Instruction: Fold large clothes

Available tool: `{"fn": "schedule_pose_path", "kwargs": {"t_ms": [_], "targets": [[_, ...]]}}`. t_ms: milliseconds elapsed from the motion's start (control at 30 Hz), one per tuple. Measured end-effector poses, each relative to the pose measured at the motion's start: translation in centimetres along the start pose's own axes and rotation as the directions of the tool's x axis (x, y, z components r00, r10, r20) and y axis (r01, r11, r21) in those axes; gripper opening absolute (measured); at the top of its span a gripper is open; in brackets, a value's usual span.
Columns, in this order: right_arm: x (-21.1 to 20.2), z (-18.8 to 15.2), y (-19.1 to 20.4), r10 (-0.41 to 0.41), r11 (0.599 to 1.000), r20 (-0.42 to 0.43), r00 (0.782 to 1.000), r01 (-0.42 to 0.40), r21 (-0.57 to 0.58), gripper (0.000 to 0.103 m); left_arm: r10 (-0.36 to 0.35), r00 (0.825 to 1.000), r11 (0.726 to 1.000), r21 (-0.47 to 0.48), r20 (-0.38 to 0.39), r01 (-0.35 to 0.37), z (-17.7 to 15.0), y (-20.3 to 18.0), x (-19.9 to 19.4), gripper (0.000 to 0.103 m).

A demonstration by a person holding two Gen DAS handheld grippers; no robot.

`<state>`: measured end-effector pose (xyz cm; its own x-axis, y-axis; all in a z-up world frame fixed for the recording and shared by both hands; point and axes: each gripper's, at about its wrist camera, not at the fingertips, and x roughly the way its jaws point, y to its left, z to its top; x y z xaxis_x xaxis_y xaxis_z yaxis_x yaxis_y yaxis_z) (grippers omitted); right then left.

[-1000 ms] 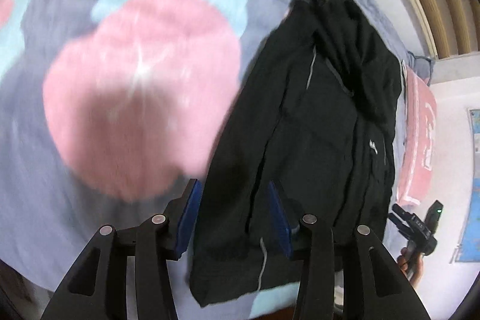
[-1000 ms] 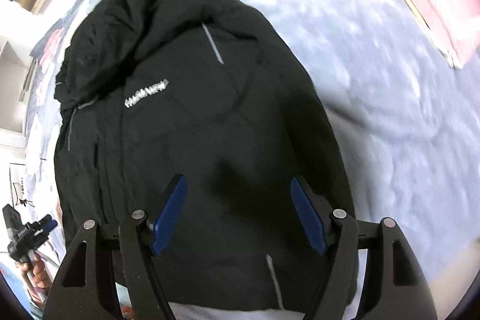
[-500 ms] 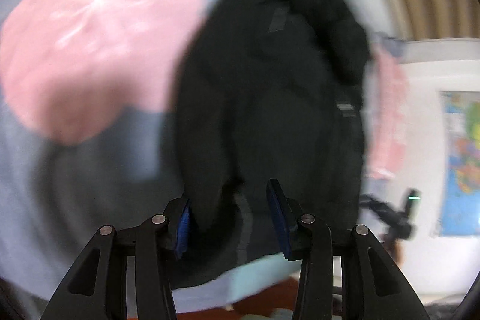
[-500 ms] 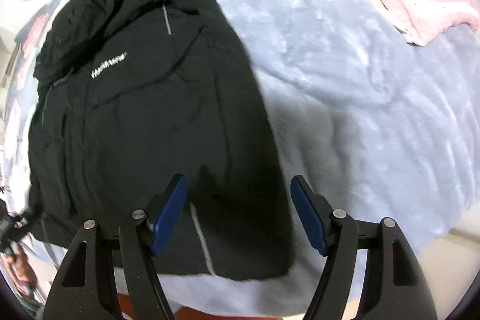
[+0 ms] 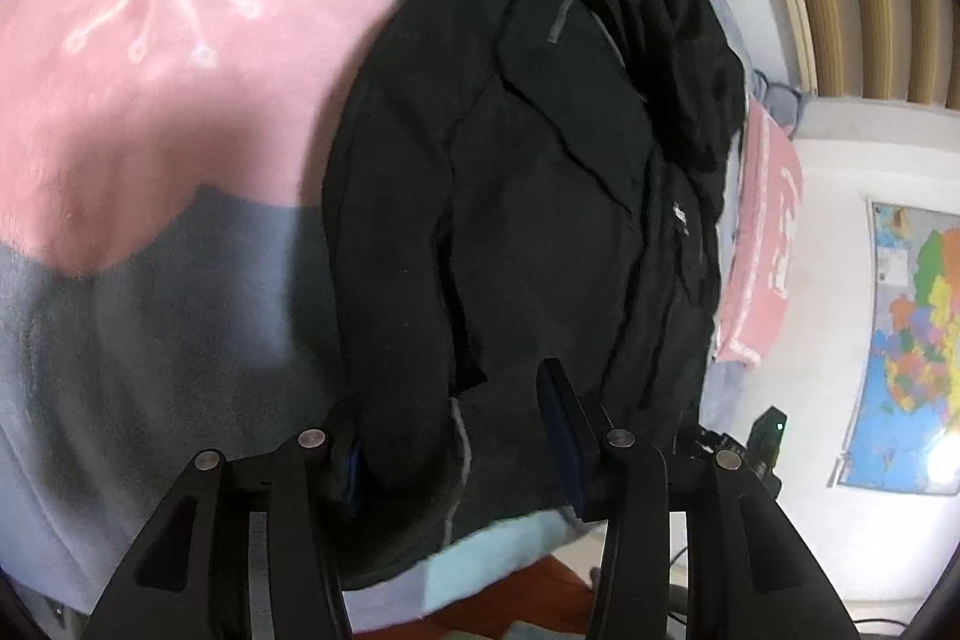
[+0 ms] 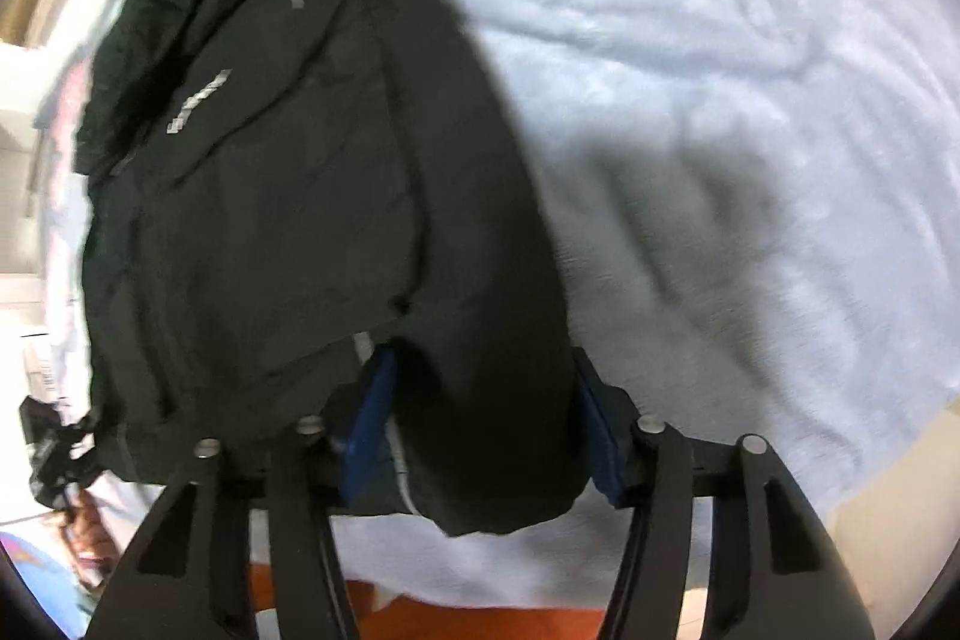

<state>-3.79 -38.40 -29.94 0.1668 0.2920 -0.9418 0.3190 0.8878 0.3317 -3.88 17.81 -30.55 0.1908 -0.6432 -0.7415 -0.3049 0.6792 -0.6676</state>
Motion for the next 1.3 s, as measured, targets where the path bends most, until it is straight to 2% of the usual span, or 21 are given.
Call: {"fn": "schedule_pose_path", "kwargs": {"t_ms": [67, 167, 200, 267, 333, 433, 500, 567, 600, 633, 667, 733, 900, 1000, 1200, 1300], "targets": [[-1.0, -0.1, 0.9, 0.058, 0.998, 0.018, 0.998, -0.058, -0.019, 0.059, -0.047, 0.999, 0.998, 0.035, 0.001, 0.047, 0.1, -2.0, -0.8, 0.048], [-1.9, 0.3, 1.1, 0.253, 0.967, 0.022, 0.967, -0.254, 0.023, 0.059, -0.147, 0.989, 0.986, 0.084, 0.006, 0.146, 0.7, -4.5, -1.6, 0.048], [-1.7, 0.5, 0.8, 0.286, 0.957, 0.020, 0.958, -0.287, 0.047, 0.059, -0.149, 0.989, 0.985, 0.090, 0.000, 0.149, 0.8, -4.6, -1.5, 0.050], [-0.7, 0.6, -0.1, 0.314, 0.944, 0.011, 0.949, -0.314, 0.098, 0.059, -0.101, 0.995, 0.990, 0.093, -0.015, 0.102, 1.1, -4.5, -0.4, 0.050], [0.1, 0.5, -0.6, 0.283, 0.954, -0.010, 0.959, -0.281, 0.104, 0.059, -0.062, 0.997, 0.995, 0.072, -0.037, 0.064, 0.9, -3.9, 0.9, 0.050], [1.0, -0.1, 0.0, 0.157, 0.987, -0.056, 0.986, -0.156, 0.021, 0.059, -0.020, 0.998, 0.998, 0.056, -0.062, 0.023, 0.2, -2.6, 1.9, 0.050], [1.5, -0.7, 0.5, 0.113, 0.993, -0.078, 0.991, -0.115, -0.024, 0.059, -0.004, 0.997, 0.999, 0.041, -0.077, 0.007, -0.3, -1.7, 2.4, 0.050], [1.4, -0.9, 0.9, 0.116, 0.993, -0.066, 0.991, -0.118, -0.024, 0.055, -0.004, 0.996, 1.000, 0.029, -0.084, 0.006, -0.6, -1.1, 2.7, 0.050], [1.3, -0.9, 1.1, 0.117, 0.993, -0.057, 0.991, -0.119, -0.024, 0.047, 0.004, 0.998, 0.999, 0.036, -0.068, -0.001, -0.8, -1.1, 2.5, 0.041], [1.0, -0.8, 1.1, 0.125, 0.992, -0.047, 0.991, -0.126, -0.025, 0.043, 0.008, 0.999, 0.999, 0.053, -0.042, -0.005, -0.9, -1.4, 2.2, 0.031], [0.5, -0.7, 1.4, 0.135, 0.990, -0.035, 0.990, -0.136, -0.031, 0.035, 0.002, 1.000, 0.997, 0.071, -0.018, -0.001, -0.8, -1.8, 1.7, 0.017], [-1.0, -0.3, 2.3, 0.151, 0.986, -0.002, 0.989, -0.151, -0.066, 0.027, -0.024, 0.999, 0.996, 0.090, 0.022, 0.022, -0.5, -2.4, 0.4, 0.012], [-5.2, 1.6, 5.1, 0.158, 0.978, 0.072, 0.985, -0.146, -0.148, 0.023, -0.092, 0.988, 0.986, 0.148, 0.123, 0.074, 1.0, -5.7, -3.3, 0.011], [-7.9, 3.8, 6.4, 0.174, 0.974, 0.118, 0.978, -0.153, -0.169, 0.023, -0.139, 0.974, 0.979, 0.172, 0.178, 0.108, 2.4, -7.7, -5.5, 0.011], [-12.2, 8.9, 8.8, 0.216, 0.961, 0.211, 0.953, -0.169, -0.218, 0.023, -0.197, 0.943, 0.964, 0.230, 0.269, 0.136, 5.9, -10.8, -9.4, 0.011], [-13.5, 11.7, 11.2, 0.223, 0.954, 0.249, 0.942, -0.159, -0.252, 0.023, -0.195, 0.934, 0.959, 0.259, 0.299, 0.117, 8.5, -12.9, -10.0, 0.011]]}}
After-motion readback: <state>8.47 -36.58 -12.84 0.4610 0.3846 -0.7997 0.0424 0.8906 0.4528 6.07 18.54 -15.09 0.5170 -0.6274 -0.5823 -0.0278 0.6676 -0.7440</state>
